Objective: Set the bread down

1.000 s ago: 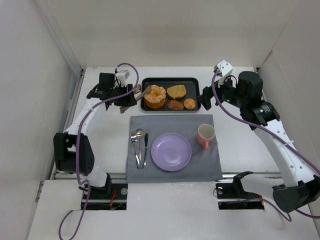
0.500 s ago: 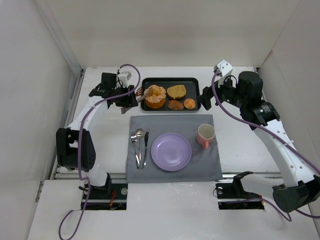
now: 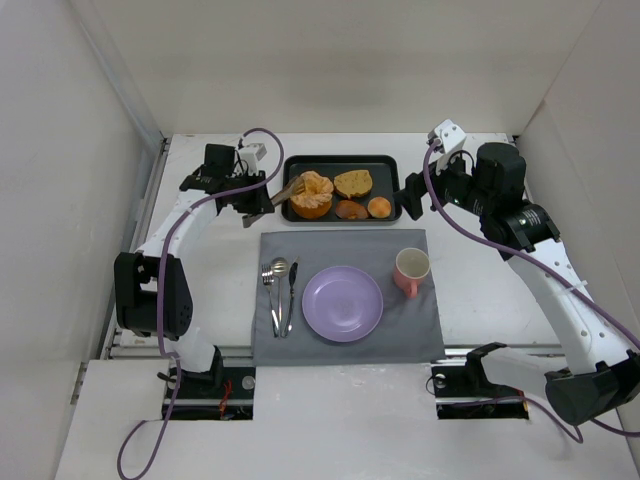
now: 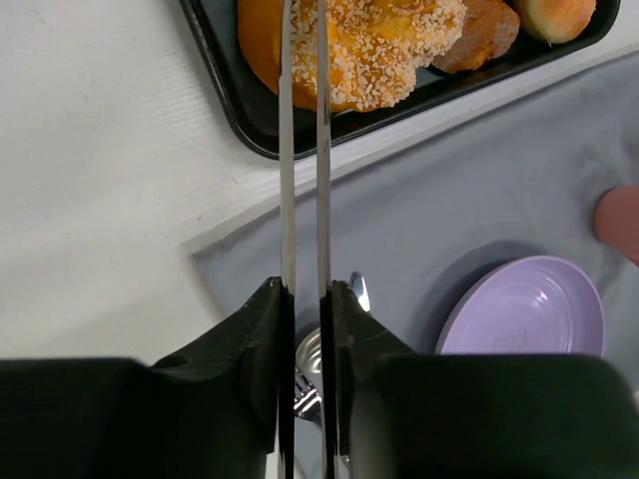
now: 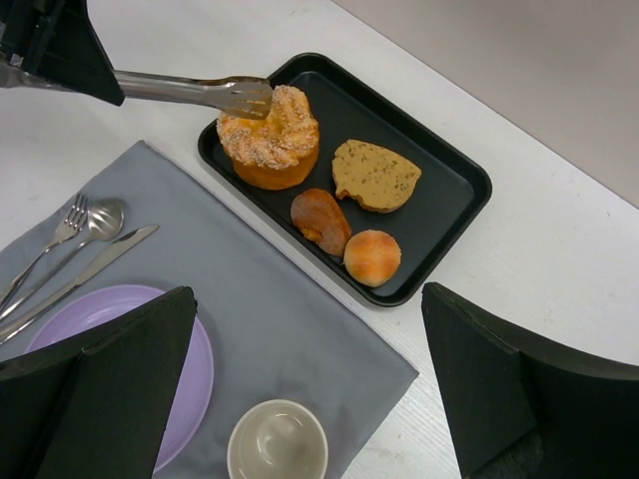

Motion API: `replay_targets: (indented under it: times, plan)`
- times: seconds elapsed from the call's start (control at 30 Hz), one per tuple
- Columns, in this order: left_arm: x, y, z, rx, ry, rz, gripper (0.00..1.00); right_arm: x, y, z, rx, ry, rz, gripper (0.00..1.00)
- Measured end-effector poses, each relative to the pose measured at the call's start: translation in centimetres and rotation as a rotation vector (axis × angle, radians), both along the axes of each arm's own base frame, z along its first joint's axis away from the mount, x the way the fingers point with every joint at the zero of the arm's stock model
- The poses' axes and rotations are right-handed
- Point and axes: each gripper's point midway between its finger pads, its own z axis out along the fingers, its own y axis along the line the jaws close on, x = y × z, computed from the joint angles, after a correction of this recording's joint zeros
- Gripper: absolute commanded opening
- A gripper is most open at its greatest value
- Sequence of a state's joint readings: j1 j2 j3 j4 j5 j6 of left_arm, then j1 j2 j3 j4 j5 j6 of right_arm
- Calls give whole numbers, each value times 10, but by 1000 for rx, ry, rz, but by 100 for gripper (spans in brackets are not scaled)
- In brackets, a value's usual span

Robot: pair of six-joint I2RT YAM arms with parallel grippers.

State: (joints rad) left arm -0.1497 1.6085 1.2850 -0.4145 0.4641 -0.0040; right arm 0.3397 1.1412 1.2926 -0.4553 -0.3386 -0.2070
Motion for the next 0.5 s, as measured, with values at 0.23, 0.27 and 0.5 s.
replay_targets:
  times: [0.23,0.27,0.5]
  plan:
    - [-1,0,1,0,2,1,4,0,0,0,-1,0,-2,100]
    - [-1,0,2,-1,3,2,4,0,0,0,-1,0,-2,100]
    - [2,-5,43,-42,-74,4,3,0,0,0,-1,0,-2,100]
